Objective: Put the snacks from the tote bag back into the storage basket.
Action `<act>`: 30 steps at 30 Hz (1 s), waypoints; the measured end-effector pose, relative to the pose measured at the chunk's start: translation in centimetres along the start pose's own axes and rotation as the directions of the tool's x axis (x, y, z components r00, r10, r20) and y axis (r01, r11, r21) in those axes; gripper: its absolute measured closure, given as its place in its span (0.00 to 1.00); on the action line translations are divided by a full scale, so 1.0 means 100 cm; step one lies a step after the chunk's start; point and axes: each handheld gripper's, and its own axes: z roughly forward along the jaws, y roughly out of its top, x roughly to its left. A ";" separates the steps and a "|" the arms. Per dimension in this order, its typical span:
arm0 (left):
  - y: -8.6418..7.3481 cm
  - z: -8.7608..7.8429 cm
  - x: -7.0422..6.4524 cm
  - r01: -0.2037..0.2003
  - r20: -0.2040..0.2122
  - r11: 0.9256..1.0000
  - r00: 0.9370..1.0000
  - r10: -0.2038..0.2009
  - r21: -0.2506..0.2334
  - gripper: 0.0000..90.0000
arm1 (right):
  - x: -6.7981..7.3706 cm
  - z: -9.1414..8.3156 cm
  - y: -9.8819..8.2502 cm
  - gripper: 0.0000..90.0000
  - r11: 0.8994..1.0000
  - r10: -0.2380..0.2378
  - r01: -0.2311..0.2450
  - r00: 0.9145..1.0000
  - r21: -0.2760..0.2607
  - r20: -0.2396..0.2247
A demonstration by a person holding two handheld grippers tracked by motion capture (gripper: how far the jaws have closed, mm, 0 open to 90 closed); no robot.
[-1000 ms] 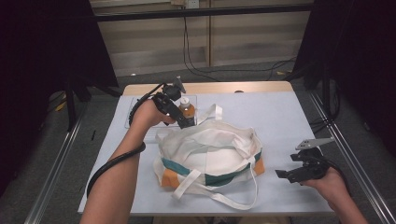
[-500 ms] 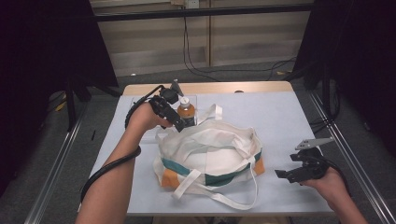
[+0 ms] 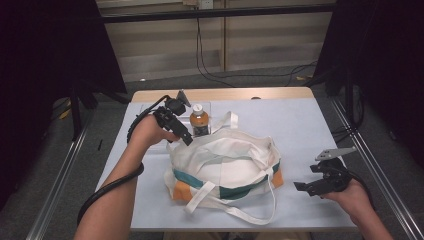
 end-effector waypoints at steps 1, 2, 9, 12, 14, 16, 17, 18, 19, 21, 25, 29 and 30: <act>-0.001 -0.001 0.000 0.004 -0.006 1.000 1.000 -0.004 -0.001 0.06 | 0.000 0.000 0.000 0.07 1.000 -0.002 0.002 1.000 0.001 0.004; -0.003 -0.001 0.001 0.008 -0.002 1.000 1.000 -0.008 -0.009 0.06 | 0.000 0.001 0.000 0.07 1.000 -0.003 0.003 1.000 0.002 -0.001; -0.010 -0.004 -0.001 0.010 -0.006 1.000 1.000 -0.011 -0.018 0.05 | 0.001 0.001 0.001 0.07 1.000 -0.002 0.001 1.000 0.004 0.001; -0.014 -0.005 -0.001 0.014 -0.002 1.000 1.000 -0.014 -0.023 0.05 | 0.001 0.001 0.000 0.07 1.000 -0.001 0.001 1.000 0.008 0.004; -0.016 -0.005 -0.001 0.018 -0.015 1.000 1.000 -0.018 -0.022 0.05 | 0.001 0.002 0.000 0.07 1.000 -0.003 0.003 1.000 0.007 0.006; -0.019 -0.004 -0.001 0.021 0.001 1.000 1.000 -0.021 -0.023 0.05 | 0.002 0.002 0.001 0.07 1.000 -0.007 0.007 1.000 0.009 0.000; -0.022 -0.003 -0.001 0.025 0.000 0.999 1.000 -0.025 -0.027 0.05 | 0.002 0.002 0.001 0.07 1.000 -0.007 0.007 1.000 0.005 -0.004; -0.022 -0.003 -0.001 0.025 0.000 0.999 1.000 -0.025 -0.027 0.05 | 0.002 0.002 0.001 0.07 1.000 -0.006 0.006 1.000 0.006 -0.003; -0.025 -0.003 -0.001 0.022 -0.001 0.999 1.000 -0.022 -0.028 0.05 | 0.002 0.002 0.001 0.07 1.000 -0.006 0.006 1.000 0.010 0.000; -0.028 -0.003 -0.001 0.017 -0.001 1.000 1.000 -0.017 -0.024 0.05 | 0.002 0.002 0.001 0.07 1.000 -0.007 0.007 1.000 0.010 0.001; -0.032 -0.004 0.000 0.026 0.000 0.999 1.000 -0.026 -0.036 0.06 | 0.003 0.002 0.001 0.07 1.000 -0.005 0.005 1.000 0.011 -0.001; -0.037 -0.004 0.000 0.025 -0.006 0.999 1.000 -0.025 -0.034 0.06 | 0.003 0.003 0.002 0.07 1.000 -0.011 0.011 1.000 0.008 0.000; -0.037 -0.004 0.000 0.025 -0.006 0.999 1.000 -0.025 -0.034 0.06 | 0.003 0.003 0.002 0.07 1.000 -0.011 0.011 1.000 0.011 0.003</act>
